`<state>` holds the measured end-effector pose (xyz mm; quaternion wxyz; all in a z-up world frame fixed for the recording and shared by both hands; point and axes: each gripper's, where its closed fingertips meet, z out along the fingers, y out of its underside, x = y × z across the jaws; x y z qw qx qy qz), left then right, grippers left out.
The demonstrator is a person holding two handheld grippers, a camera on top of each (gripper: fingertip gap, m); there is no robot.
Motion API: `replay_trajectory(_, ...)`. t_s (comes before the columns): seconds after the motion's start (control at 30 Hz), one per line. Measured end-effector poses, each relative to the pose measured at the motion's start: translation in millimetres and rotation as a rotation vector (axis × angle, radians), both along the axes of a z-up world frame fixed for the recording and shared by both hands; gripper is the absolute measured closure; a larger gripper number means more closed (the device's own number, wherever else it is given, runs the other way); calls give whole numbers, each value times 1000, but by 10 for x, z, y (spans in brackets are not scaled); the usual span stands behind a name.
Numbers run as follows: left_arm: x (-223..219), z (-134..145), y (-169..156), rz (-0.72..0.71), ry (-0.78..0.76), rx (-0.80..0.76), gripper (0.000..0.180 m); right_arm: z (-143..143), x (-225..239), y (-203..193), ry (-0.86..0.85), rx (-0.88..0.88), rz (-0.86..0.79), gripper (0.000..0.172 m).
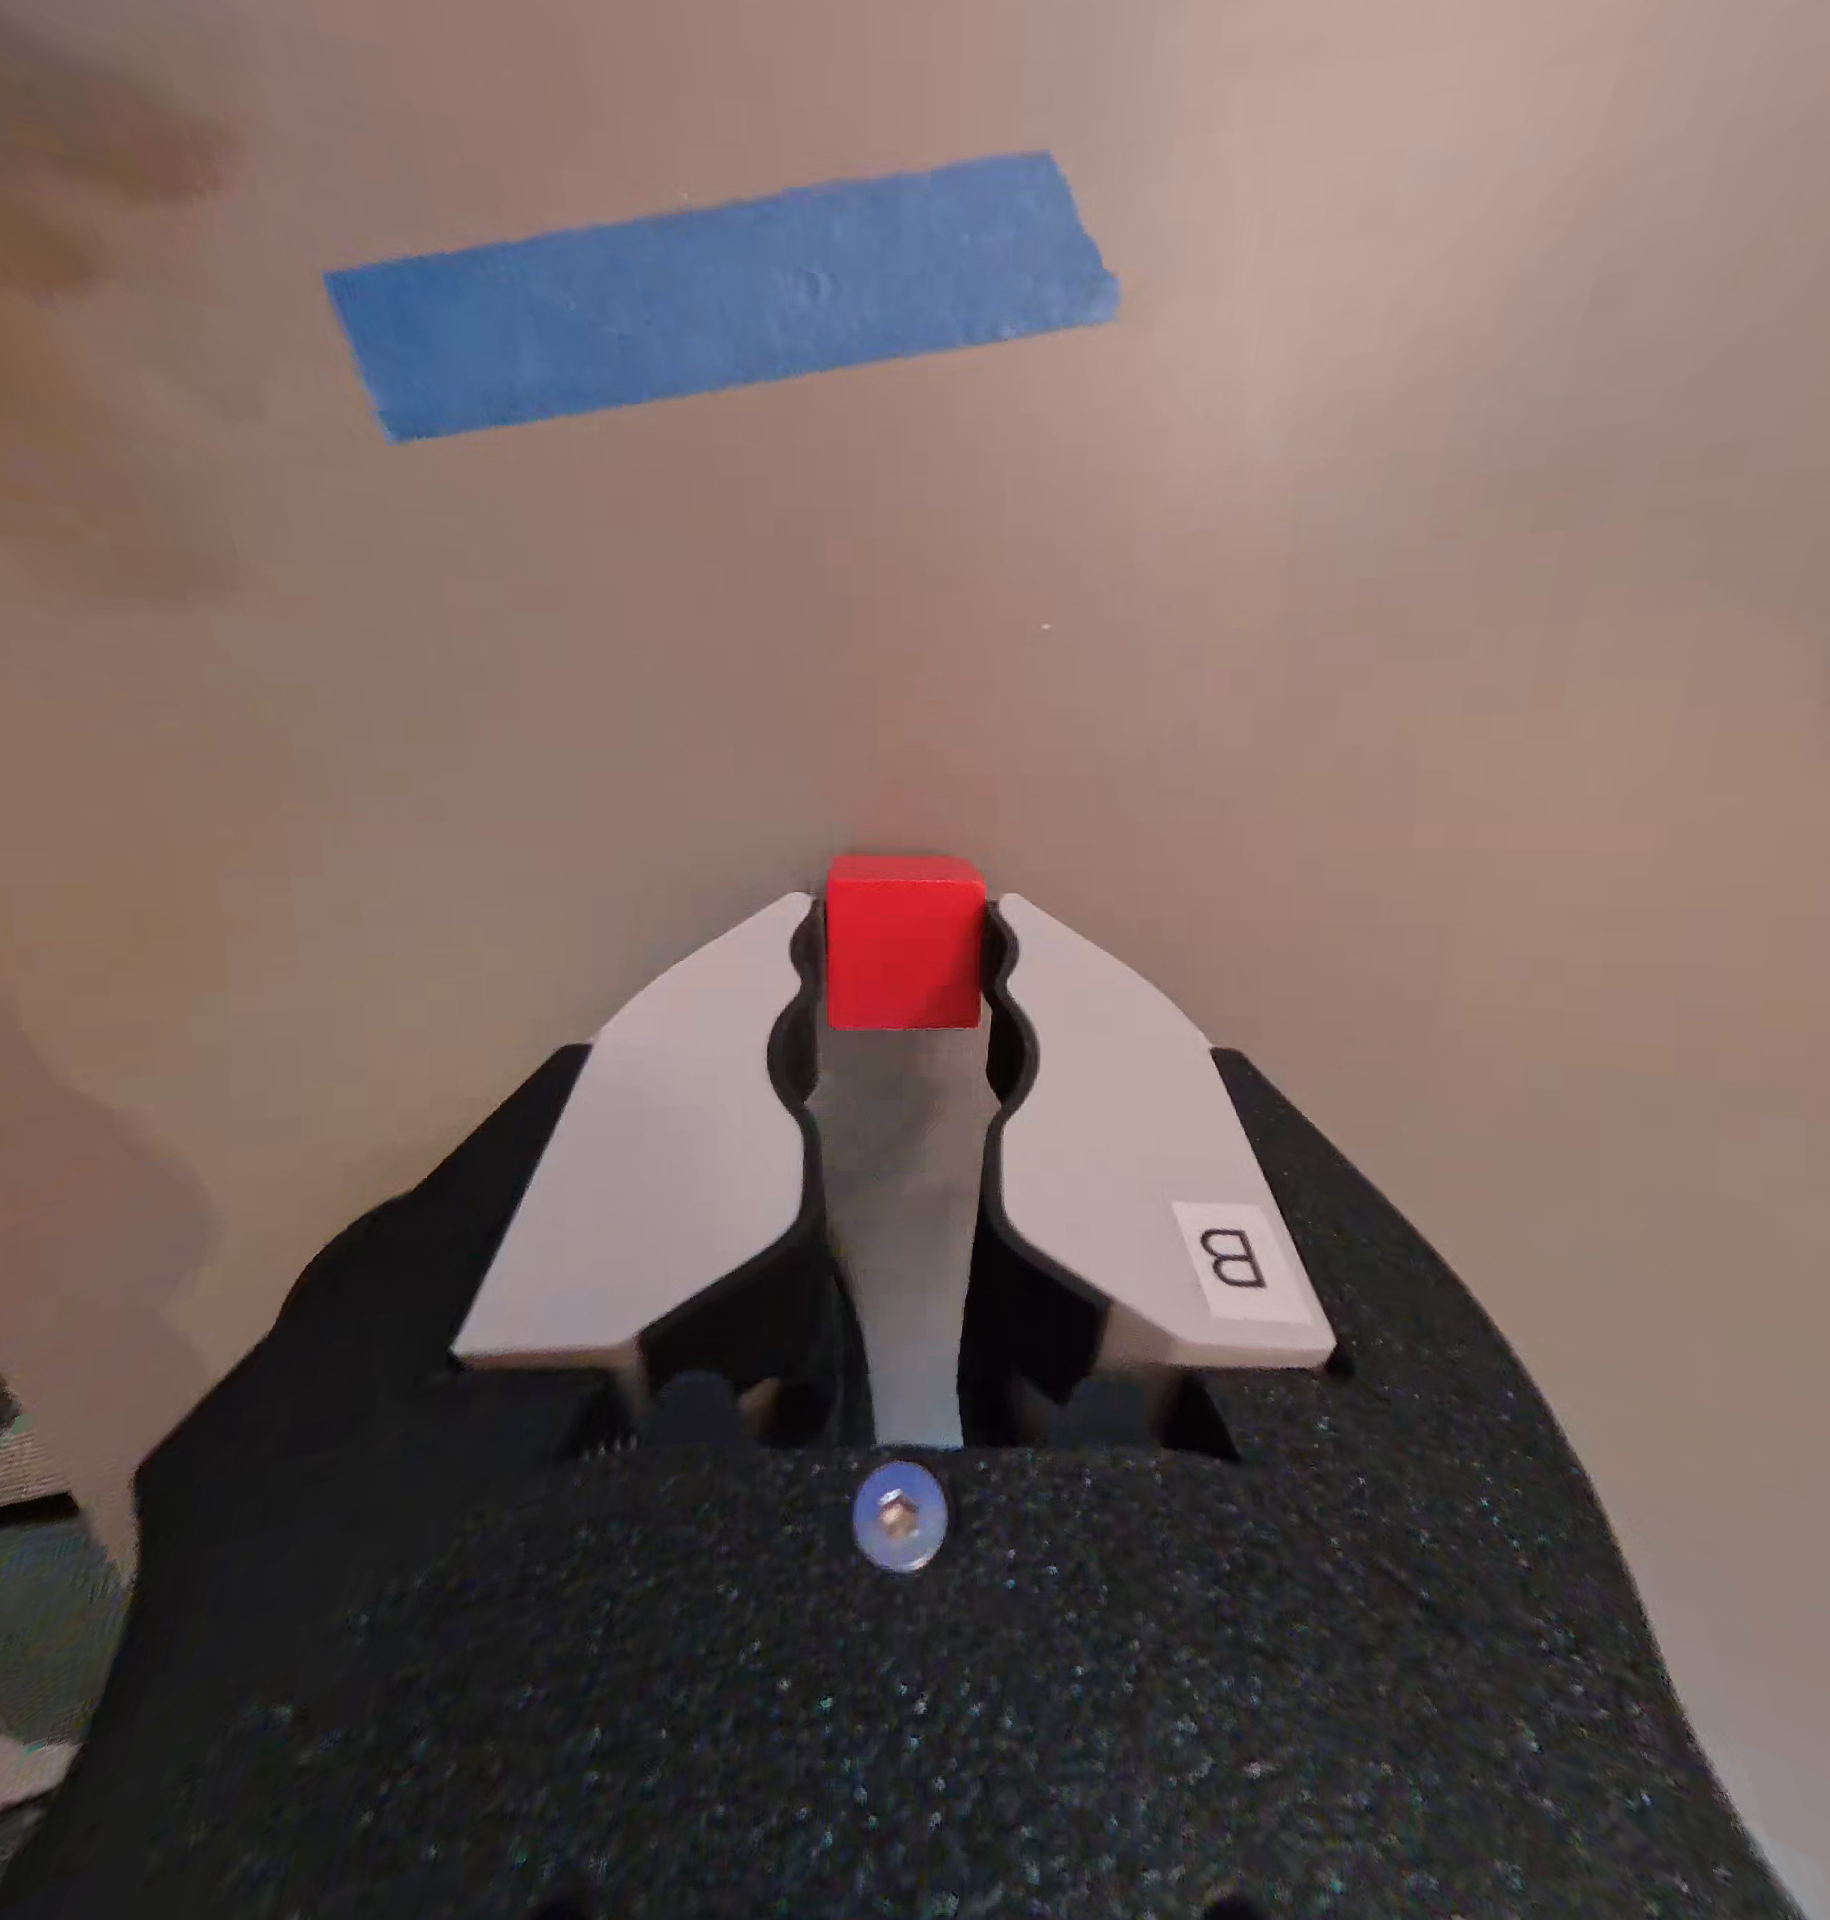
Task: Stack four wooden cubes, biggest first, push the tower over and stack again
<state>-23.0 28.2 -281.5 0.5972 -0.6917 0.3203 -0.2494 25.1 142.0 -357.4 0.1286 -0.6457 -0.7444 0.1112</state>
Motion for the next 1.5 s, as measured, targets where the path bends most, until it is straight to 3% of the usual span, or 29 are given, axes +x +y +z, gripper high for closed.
replay_trajectory(0.17,2,3,2,-3,-9,3,76,702,317,95,126,25,79,143)
replay_trajectory(0.33,1,10,-1,-4,-13,7,76,1095,968,284,12,81,173,143)
replay_trajectory(0.53,19,-7,16,-8,-8,0,76,930,1355,566,-120,22,111,143)
replay_trajectory(0.87,18,-31,22,-8,10,-10,76,762,1319,698,-71,-15,88,143)
replay_trajectory(1.3,28,-53,26,-18,35,-15,76,743,1276,691,-40,-36,85,143)
replay_trajectory(1.5,32,-45,31,-19,33,-12,76,888,1165,668,8,-10,49,128)
